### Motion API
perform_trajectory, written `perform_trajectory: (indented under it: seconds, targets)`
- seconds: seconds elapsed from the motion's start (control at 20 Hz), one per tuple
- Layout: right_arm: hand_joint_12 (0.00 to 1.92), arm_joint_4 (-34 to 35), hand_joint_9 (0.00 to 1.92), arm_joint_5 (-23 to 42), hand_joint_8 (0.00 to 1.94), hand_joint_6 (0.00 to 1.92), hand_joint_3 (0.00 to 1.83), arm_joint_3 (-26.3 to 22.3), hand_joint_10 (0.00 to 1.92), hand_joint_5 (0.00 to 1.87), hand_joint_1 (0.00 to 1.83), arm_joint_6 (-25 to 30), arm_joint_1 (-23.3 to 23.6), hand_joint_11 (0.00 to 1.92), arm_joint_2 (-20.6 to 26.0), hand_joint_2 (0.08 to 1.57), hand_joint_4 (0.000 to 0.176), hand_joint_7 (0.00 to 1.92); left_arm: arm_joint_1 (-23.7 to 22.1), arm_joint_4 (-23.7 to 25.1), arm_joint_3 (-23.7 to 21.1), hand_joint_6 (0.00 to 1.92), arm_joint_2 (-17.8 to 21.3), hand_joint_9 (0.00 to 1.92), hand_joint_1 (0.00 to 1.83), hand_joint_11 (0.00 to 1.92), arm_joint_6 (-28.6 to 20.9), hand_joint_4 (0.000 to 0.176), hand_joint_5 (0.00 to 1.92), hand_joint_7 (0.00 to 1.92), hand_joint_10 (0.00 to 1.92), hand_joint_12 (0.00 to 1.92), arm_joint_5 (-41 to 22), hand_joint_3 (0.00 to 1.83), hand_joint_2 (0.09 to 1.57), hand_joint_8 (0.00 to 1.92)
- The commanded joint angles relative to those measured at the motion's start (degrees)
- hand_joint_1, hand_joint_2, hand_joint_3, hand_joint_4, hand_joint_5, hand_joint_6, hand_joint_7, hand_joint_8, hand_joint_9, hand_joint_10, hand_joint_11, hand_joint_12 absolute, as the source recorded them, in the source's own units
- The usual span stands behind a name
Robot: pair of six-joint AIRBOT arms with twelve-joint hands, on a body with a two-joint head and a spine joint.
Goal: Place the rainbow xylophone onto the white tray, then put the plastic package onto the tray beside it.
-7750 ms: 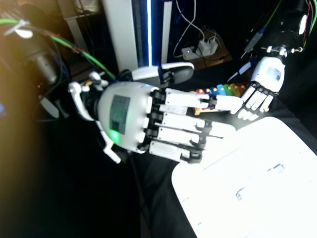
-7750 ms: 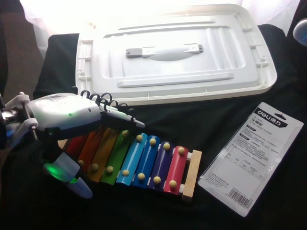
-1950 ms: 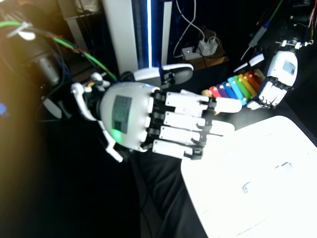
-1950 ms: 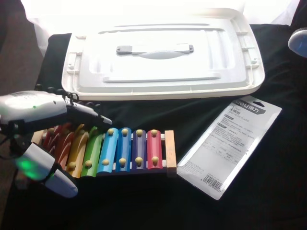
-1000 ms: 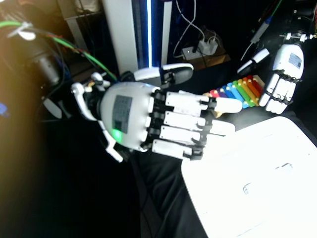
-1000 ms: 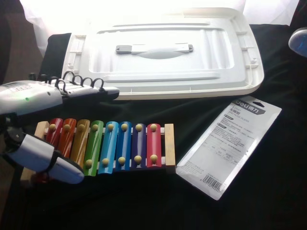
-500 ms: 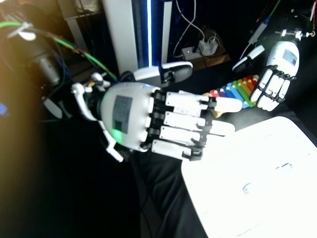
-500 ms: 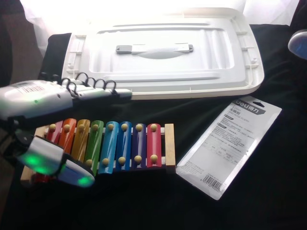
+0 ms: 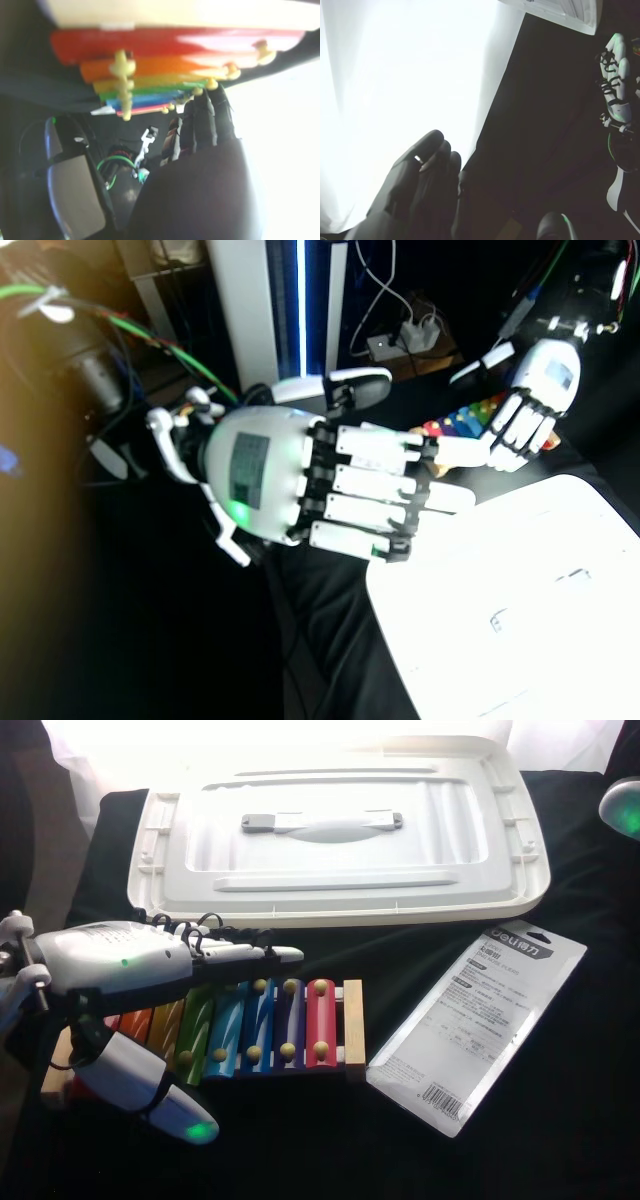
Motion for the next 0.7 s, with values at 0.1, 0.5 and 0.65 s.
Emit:
perform_trajectory:
  seconds: [0.1,0.5,0.65]
  targets:
    - [1.04,1.7,0.44,6.7,0.00,0.00,0.00,0.1,0.00,0.27,0.54,0.5,0.5,0.16,0.0,0.91,0.079,0.42,-0.9,-1.7,1.1,0.00,-1.3,0.21,0.75,0.00,-0.4,0.107,0.01,0.18,0.00,0.64,-3.0,0.00,0.79,0.01]
    - [1.06,1.8,0.44,6.7,0.00,0.01,0.00,0.1,0.00,0.27,0.53,0.5,0.5,0.18,0.1,0.92,0.085,0.42,-1.4,-1.6,3.1,0.00,-3.0,0.23,0.70,0.00,-0.4,0.142,0.00,0.18,0.00,0.69,-0.2,0.00,0.80,0.00]
    - [1.06,1.8,0.45,6.7,0.00,0.00,0.00,0.0,0.01,0.27,0.54,0.5,0.5,0.19,0.2,0.91,0.084,0.43,-1.3,-1.6,3.4,0.00,-3.4,0.23,0.69,0.00,-0.4,0.106,0.03,0.19,0.00,0.67,0.4,0.00,0.80,0.00]
